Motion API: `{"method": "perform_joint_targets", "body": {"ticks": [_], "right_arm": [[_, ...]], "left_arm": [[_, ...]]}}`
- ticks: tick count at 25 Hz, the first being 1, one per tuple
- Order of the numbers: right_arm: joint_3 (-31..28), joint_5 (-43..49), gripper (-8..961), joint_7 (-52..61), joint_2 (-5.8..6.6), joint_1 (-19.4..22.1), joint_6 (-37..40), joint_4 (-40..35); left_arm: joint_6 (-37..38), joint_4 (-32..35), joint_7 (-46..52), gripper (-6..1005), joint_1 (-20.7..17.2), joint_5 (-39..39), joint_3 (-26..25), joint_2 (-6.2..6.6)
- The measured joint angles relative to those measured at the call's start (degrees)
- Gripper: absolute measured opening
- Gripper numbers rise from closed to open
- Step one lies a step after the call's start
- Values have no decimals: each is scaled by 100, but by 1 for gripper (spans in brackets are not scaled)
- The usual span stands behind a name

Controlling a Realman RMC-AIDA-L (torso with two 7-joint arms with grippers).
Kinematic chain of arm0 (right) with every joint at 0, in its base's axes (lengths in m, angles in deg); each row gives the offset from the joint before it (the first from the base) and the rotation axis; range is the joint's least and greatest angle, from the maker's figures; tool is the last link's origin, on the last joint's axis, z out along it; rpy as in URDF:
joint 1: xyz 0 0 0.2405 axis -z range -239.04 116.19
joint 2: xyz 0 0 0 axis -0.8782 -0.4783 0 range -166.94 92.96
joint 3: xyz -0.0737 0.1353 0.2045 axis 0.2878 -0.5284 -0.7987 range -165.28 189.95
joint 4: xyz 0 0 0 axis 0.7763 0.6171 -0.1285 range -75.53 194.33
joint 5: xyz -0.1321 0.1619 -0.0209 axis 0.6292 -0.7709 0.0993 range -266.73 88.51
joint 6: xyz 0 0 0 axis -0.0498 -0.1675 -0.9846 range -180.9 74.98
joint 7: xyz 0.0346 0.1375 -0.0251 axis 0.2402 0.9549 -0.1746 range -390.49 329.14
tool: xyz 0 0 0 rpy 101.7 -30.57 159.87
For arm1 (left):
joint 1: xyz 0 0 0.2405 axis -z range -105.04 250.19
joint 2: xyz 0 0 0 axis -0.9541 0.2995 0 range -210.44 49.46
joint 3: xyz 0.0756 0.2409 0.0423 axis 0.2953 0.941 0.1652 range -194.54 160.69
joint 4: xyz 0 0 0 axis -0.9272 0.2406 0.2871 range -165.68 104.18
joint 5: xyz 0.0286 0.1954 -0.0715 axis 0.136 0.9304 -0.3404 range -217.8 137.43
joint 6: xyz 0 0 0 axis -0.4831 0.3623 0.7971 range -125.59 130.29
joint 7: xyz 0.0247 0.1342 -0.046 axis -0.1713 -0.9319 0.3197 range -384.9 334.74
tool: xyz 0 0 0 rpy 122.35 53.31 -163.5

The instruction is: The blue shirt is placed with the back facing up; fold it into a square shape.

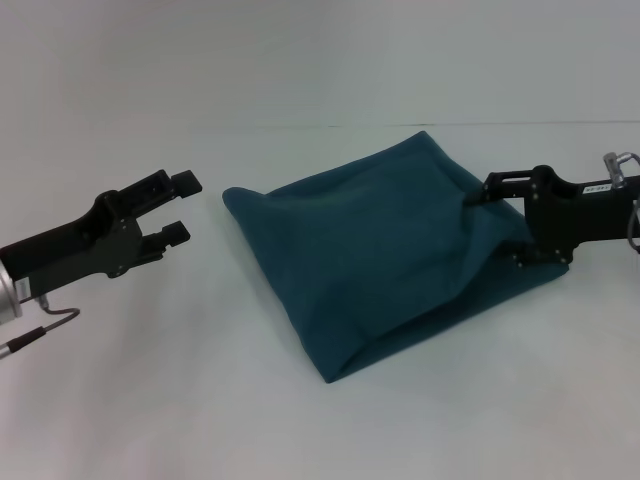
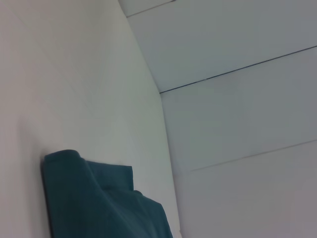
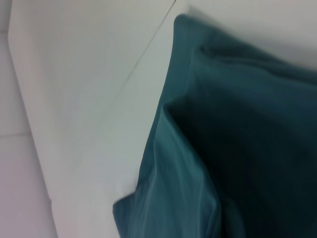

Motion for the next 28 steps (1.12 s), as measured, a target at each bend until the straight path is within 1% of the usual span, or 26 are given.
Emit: {"method": "perform_joint_targets", "body": {"ticks": [1,5,12,23,26,28], "right_arm": [[0,0,790,0,0,0,0,0],[8,-47,790,-52,-83,-99,-317,13],[8,-262,790,-63,-88,-127,-347,58],[66,-263,790,-62,-108,-161,-345,139],[98,-241,790,-182,-152,-181,-386,139],[145,-235,761,-300,-169,-206,-405,110]], "left_arm": [[0,0,0,934,0,0,0,0],[-42,-38,-21,934,19,14,5,-2],[-52,-43,-29,934,4,-13,-20,-9],[-156,-55,-30,934,21,-13,-29,-20],[-180,-57,-30,934,18,-13,-29,-26],[-195,-57,-30,934,18,-12,-28,-30]]}}
